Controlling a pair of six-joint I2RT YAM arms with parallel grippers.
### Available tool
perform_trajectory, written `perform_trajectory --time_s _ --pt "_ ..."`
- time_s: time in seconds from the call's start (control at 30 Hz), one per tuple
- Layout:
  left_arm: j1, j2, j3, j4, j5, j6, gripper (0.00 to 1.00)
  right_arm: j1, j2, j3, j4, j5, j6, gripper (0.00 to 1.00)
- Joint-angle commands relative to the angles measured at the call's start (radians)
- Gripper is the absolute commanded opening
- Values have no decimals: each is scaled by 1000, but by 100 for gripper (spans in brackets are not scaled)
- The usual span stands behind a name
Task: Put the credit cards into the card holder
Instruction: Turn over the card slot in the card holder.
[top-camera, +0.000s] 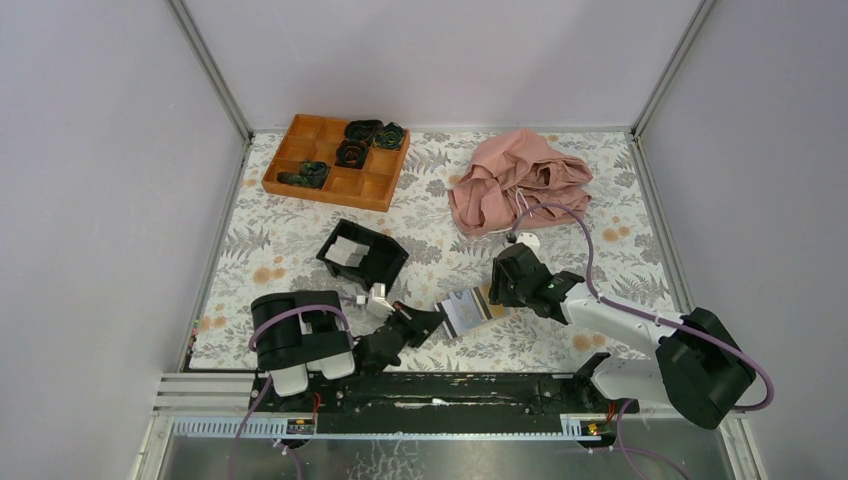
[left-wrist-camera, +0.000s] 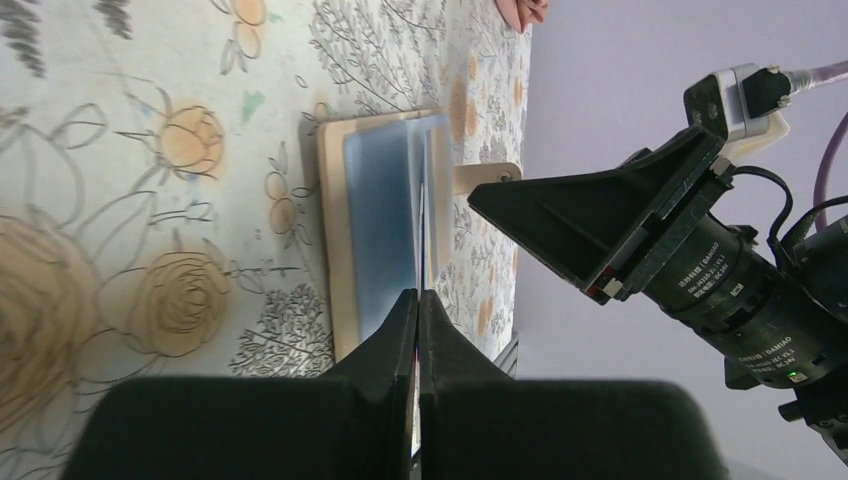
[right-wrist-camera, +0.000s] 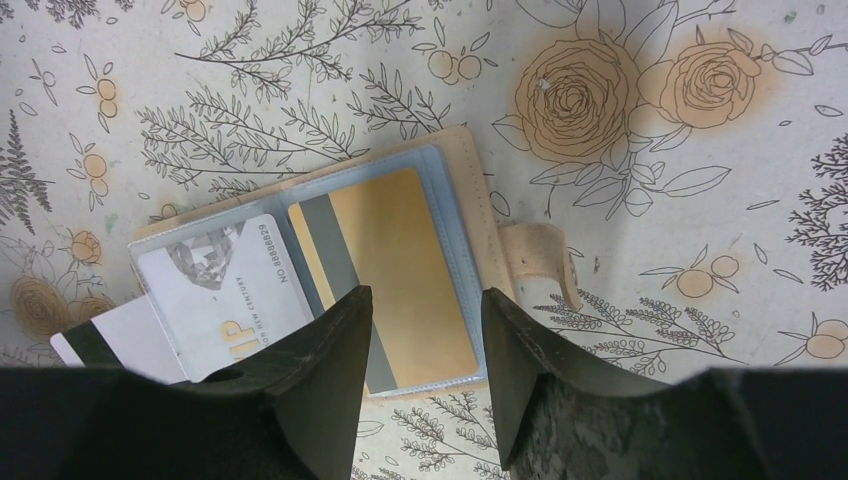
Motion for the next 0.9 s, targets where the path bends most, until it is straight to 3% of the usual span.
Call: perform_trajectory --time_s 0.0,0.43,0.87 --pt "7 -9 33 18 24 62 0 -11 -35 -1 9 17 -10 52" --pt "31 -71 136 -139 57 146 0 -14 -69 17 -24 57 -25 52" --pt "79 35 267 -203 146 183 0 -14 -112 50 -75 110 -46 52"
